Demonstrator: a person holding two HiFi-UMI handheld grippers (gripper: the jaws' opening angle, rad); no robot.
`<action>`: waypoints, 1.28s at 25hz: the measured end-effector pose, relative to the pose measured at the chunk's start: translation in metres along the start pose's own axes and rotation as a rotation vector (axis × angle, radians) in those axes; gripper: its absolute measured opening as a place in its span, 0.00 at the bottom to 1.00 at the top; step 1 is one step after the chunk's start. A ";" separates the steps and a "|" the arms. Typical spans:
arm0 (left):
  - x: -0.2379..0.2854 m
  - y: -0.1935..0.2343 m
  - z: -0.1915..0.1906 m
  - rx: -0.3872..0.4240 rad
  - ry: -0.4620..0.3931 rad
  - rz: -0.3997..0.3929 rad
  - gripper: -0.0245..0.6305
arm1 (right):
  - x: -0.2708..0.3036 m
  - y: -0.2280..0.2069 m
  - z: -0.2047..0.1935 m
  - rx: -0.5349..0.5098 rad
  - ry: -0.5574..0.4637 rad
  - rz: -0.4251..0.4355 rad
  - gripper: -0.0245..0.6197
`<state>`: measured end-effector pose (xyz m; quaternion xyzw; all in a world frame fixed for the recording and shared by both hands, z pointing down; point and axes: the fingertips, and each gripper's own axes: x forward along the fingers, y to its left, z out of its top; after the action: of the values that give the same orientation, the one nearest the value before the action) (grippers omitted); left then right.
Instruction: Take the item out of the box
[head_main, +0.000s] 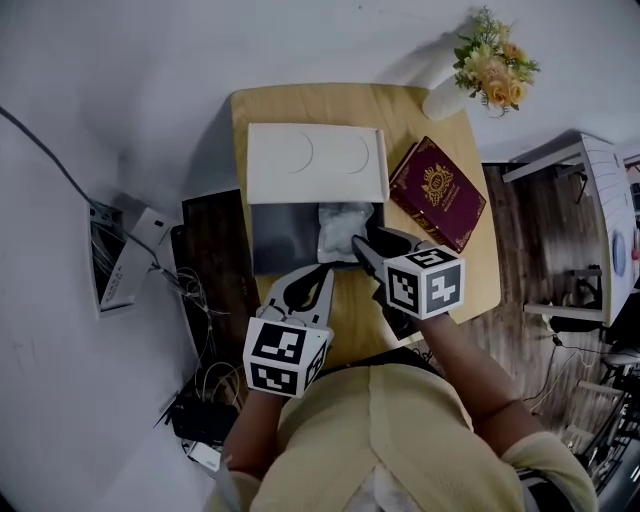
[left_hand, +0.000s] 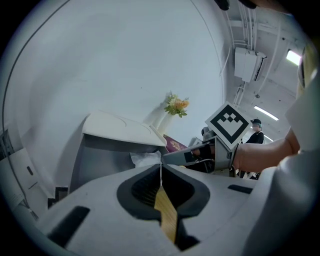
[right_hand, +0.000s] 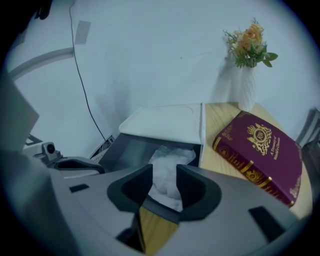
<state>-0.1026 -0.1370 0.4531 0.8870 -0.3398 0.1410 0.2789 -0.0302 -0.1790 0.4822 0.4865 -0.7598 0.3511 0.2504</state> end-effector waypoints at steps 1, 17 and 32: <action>0.001 0.002 0.001 0.005 0.004 0.001 0.07 | 0.001 0.000 0.000 0.012 0.008 -0.003 0.24; -0.003 0.015 0.017 -0.021 -0.040 -0.029 0.07 | 0.020 -0.003 0.001 0.175 0.077 -0.085 0.39; -0.021 0.017 0.013 -0.058 -0.086 -0.052 0.07 | 0.047 0.000 -0.005 -0.058 0.207 -0.177 0.39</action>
<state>-0.1288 -0.1447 0.4401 0.8924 -0.3323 0.0857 0.2931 -0.0491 -0.2015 0.5192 0.5054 -0.6938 0.3540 0.3714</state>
